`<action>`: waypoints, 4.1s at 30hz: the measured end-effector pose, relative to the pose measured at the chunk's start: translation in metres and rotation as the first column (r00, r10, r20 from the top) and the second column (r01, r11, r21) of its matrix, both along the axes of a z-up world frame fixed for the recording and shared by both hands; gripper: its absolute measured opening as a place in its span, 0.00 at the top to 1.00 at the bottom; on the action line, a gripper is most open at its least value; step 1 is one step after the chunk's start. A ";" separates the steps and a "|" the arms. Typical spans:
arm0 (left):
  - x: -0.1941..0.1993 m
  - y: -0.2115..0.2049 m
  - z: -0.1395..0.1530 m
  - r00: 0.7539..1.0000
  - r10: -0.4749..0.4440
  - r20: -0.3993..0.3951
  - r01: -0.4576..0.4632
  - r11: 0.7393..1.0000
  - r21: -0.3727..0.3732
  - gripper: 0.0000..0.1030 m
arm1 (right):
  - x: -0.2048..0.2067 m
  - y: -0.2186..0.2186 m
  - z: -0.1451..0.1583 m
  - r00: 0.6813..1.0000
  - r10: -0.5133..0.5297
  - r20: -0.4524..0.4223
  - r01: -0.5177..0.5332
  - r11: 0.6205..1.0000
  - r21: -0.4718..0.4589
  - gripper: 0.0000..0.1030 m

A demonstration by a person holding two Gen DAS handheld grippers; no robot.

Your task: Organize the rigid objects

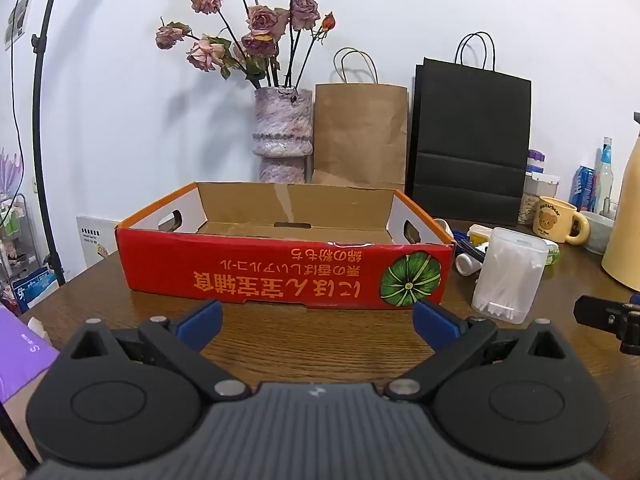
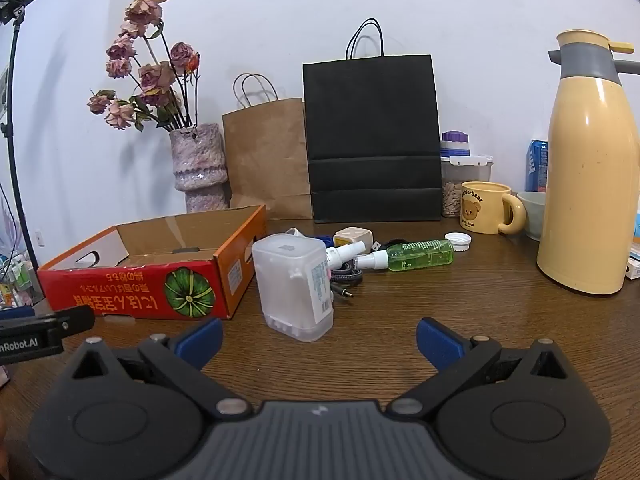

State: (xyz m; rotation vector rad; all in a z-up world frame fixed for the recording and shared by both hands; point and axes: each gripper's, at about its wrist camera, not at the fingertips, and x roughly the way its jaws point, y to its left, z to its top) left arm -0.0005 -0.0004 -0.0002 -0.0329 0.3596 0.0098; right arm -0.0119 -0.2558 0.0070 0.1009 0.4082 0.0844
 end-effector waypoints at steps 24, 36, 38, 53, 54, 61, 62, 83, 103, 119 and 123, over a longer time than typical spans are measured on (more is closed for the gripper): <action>-0.002 0.002 0.003 1.000 -0.020 -0.003 0.020 1.000 -0.008 0.00 | 0.000 0.000 0.000 1.000 0.000 -0.001 0.000 1.000 0.000 0.00; -0.003 0.000 0.003 1.000 -0.016 0.002 0.016 1.000 -0.002 0.00 | 0.000 0.000 0.000 1.000 0.000 -0.001 0.000 1.000 0.000 0.00; -0.003 0.000 0.003 1.000 -0.016 0.001 0.016 1.000 -0.003 0.00 | 0.000 0.000 0.000 1.000 0.000 0.000 0.000 1.000 0.000 0.00; -0.003 0.000 0.003 1.000 -0.017 0.004 0.017 1.000 -0.004 0.00 | -0.001 0.000 0.000 1.000 0.000 0.002 0.000 1.000 0.000 0.00; -0.003 0.000 0.003 1.000 -0.017 0.003 0.017 1.000 -0.004 0.00 | -0.001 0.000 0.000 1.000 0.000 0.002 0.000 1.000 0.000 0.00; -0.003 0.000 0.003 1.000 -0.017 0.004 0.017 1.000 -0.004 0.00 | -0.001 0.000 0.000 1.000 -0.001 0.002 0.001 1.000 0.000 0.00; -0.003 0.000 0.003 1.000 -0.017 0.004 0.017 1.000 -0.003 0.00 | -0.001 0.000 0.000 1.000 0.000 0.002 0.000 1.000 0.001 0.00; -0.003 -0.001 0.004 1.000 -0.015 0.000 0.015 1.000 -0.001 0.00 | -0.001 0.000 0.000 1.000 -0.001 0.003 0.001 1.000 0.001 0.00; 0.001 0.013 0.012 0.998 0.024 -0.051 -0.027 0.998 -0.050 0.00 | 0.004 -0.001 0.002 0.999 -0.046 0.009 0.046 0.999 -0.012 0.00; 0.024 0.069 0.094 0.991 0.099 -0.086 -0.107 0.990 -0.089 0.00 | 0.052 0.036 0.031 0.999 -0.048 0.014 0.048 0.999 -0.022 0.00; 0.064 0.089 0.105 0.974 0.087 -0.209 -0.109 0.989 -0.097 0.00 | 0.067 0.044 0.036 0.998 -0.065 0.015 0.065 0.998 -0.019 0.00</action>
